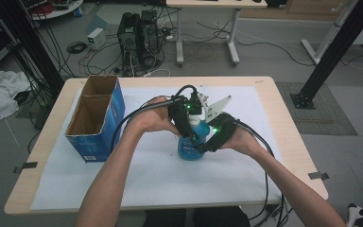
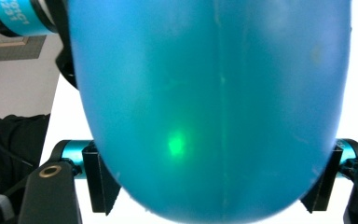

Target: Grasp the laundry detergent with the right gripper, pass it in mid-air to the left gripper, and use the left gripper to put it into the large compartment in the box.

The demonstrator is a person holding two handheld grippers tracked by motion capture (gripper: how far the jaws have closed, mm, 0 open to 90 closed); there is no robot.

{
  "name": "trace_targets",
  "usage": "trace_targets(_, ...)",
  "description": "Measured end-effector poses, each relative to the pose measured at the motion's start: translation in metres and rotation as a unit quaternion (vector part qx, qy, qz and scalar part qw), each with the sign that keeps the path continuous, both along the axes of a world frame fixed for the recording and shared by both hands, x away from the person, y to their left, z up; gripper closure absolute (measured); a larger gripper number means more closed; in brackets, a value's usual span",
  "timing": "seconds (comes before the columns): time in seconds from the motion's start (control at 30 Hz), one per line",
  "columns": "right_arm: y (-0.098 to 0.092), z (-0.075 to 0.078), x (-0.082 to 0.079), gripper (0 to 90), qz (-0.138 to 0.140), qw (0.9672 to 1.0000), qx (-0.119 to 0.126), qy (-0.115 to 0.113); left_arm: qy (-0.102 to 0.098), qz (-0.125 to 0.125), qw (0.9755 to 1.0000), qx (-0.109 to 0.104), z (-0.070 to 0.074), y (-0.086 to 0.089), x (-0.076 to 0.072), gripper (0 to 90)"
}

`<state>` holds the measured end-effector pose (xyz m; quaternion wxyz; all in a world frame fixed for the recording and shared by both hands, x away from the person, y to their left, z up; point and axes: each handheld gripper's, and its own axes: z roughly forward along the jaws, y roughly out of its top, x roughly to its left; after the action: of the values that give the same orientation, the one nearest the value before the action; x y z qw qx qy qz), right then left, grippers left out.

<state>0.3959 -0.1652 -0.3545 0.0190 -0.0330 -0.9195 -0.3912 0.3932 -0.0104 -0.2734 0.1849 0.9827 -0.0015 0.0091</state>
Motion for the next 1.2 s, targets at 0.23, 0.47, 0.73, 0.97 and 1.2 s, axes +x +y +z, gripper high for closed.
trace_targets(0.23,-0.001,0.001,-0.001,22.4,0.0,1.0,-0.003,0.001,0.003,0.005,1.0,-0.001,0.0,0.001,0.001,38.1)
trace_targets(0.47,0.0,-0.001,0.001,21.4,-0.006,0.9997,0.005,-0.022,0.001,0.008,0.9999,-0.006,0.002,0.004,0.0,38.1)
trace_targets(0.73,-0.003,0.001,-0.002,20.5,-0.006,0.9999,-0.014,-0.003,0.003,0.009,1.0,-0.003,0.003,0.005,-0.001,38.1)
trace_targets(0.97,-0.011,0.006,-0.003,12.4,-0.027,0.9991,-0.03,-0.014,0.004,0.017,0.9998,-0.002,0.006,0.011,-0.002,38.1)
trace_targets(1.2,-0.028,0.01,-0.003,12.4,-0.055,0.9947,-0.074,-0.045,0.008,0.05,0.9987,-0.003,0.017,0.025,0.0,38.0)
